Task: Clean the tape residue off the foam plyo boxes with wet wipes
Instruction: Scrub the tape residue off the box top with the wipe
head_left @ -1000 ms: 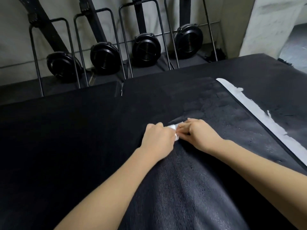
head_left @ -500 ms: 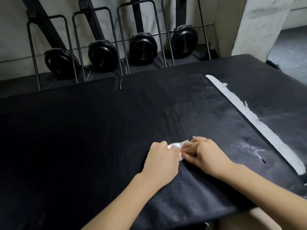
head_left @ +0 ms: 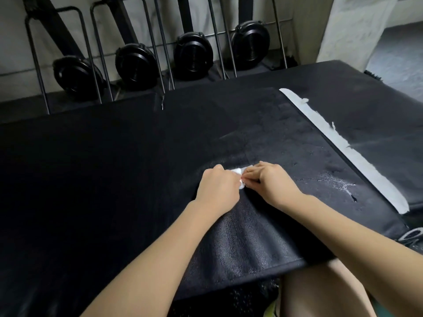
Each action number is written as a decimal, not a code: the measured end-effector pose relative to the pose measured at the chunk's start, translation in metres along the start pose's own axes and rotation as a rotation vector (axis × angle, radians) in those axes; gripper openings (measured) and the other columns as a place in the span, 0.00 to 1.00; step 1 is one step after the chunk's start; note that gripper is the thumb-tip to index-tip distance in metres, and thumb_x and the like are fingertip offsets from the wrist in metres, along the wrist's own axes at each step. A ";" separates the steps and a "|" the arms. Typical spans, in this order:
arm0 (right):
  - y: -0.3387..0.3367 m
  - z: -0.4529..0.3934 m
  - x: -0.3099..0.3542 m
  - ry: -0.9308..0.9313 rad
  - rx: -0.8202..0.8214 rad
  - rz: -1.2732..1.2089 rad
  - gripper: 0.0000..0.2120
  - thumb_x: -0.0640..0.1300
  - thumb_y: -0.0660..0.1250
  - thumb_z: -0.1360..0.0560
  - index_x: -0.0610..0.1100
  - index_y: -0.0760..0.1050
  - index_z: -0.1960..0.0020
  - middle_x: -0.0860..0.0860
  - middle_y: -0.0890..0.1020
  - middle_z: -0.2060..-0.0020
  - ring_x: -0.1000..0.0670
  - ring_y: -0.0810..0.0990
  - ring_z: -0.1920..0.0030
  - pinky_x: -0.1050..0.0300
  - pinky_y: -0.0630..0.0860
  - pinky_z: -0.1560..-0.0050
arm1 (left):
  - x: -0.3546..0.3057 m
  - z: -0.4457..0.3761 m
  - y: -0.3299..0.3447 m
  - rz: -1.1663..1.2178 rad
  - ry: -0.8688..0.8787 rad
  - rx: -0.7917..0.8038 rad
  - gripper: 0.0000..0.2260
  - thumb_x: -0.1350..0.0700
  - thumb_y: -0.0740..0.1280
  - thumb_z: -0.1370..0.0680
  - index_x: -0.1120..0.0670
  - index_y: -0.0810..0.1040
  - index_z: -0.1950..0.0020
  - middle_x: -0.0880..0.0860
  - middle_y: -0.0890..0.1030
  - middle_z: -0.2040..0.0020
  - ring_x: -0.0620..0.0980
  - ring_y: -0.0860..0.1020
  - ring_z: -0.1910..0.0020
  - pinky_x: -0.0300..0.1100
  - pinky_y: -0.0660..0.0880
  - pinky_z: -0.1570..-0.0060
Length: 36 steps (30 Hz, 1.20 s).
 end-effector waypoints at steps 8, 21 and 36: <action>-0.002 0.032 0.018 0.011 -0.022 0.035 0.09 0.45 0.68 0.21 0.49 0.84 0.58 0.58 0.83 0.61 0.53 0.70 0.61 0.54 0.73 0.58 | -0.021 0.032 0.002 0.047 -0.003 -0.092 0.09 0.54 0.62 0.19 0.52 0.82 0.48 0.48 0.74 0.66 0.50 0.62 0.62 0.46 0.57 0.59; -0.008 0.075 0.045 -0.025 -0.023 0.025 0.06 0.43 0.70 0.23 0.49 0.84 0.58 0.58 0.83 0.58 0.52 0.78 0.59 0.60 0.65 0.32 | -0.030 0.078 0.005 0.015 0.023 -0.163 0.03 0.52 0.69 0.25 0.50 0.80 0.55 0.46 0.66 0.73 0.51 0.72 0.65 0.46 0.69 0.55; -0.005 0.153 0.073 -0.105 0.023 0.026 0.10 0.51 0.65 0.20 0.52 0.83 0.57 0.60 0.81 0.59 0.52 0.75 0.58 0.56 0.73 0.46 | -0.071 0.150 0.000 -0.003 0.184 -0.083 0.07 0.54 0.75 0.35 0.50 0.78 0.65 0.46 0.72 0.73 0.49 0.71 0.70 0.42 0.74 0.60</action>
Point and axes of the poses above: each hand's wrist, its own z-axis away from the middle knuckle, its own y-axis out of the palm, x = y × z, the point moved 2 cm from there along -z, towards the middle knuckle
